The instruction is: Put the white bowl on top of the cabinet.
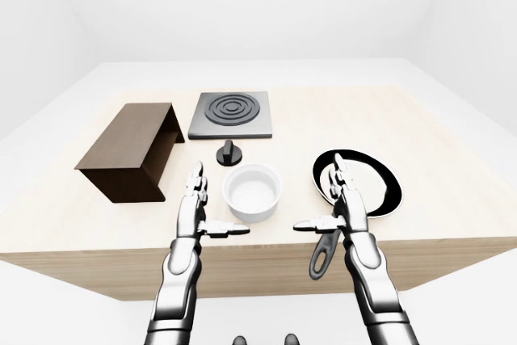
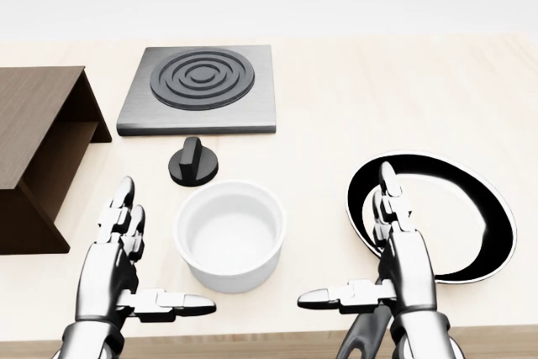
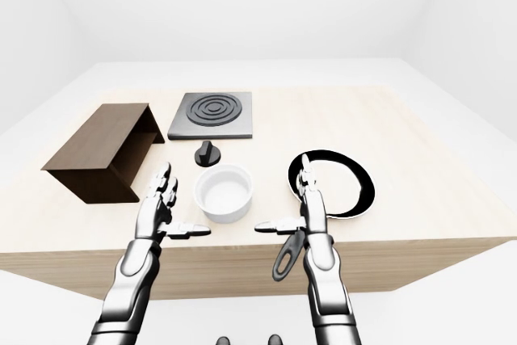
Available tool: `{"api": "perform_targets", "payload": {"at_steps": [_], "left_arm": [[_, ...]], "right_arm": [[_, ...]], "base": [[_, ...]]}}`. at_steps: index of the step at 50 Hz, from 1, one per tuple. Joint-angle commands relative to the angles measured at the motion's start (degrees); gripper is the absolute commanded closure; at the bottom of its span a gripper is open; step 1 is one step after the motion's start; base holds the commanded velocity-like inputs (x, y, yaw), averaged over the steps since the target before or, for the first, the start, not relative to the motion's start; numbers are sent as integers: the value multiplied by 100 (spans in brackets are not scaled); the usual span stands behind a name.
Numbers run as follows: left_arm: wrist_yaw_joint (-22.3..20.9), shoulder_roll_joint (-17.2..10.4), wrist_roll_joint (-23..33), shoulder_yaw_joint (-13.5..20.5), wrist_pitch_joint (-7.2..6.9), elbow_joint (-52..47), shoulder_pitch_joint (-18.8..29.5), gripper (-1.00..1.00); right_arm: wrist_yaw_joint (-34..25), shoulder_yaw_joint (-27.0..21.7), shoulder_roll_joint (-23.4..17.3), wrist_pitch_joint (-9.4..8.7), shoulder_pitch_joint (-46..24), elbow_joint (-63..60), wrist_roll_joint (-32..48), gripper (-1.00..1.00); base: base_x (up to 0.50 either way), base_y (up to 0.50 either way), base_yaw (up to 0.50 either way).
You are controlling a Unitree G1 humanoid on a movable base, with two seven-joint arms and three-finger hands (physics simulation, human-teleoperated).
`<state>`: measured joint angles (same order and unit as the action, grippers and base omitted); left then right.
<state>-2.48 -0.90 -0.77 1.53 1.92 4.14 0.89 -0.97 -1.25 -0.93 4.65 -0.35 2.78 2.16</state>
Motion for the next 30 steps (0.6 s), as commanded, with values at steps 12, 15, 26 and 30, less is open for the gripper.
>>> {"api": "perform_targets", "payload": {"at_steps": [12, 15, 26, 30], "left_arm": [[3, 11, 31, -31, -99, -96, -21, -100], [6, 9, 34, -24, -76, -69, -15, -100], [7, 12, 45, -31, -19, 18, 5, -100], [11, 10, 45, -30, -58, -26, 2, -100]], "right_arm": [[52, 15, 13, 35, 34, -7, 72, -100], [58, 6, 8, 35, 29, -18, 68, -100], [48, 24, 10, 35, 61, -57, 82, -100], [35, 22, 8, 35, 72, -87, 75, -100]], "base": [[0, 8, 0], [0, 25, 0], [0, 25, 0], [0, 26, 0]]}}
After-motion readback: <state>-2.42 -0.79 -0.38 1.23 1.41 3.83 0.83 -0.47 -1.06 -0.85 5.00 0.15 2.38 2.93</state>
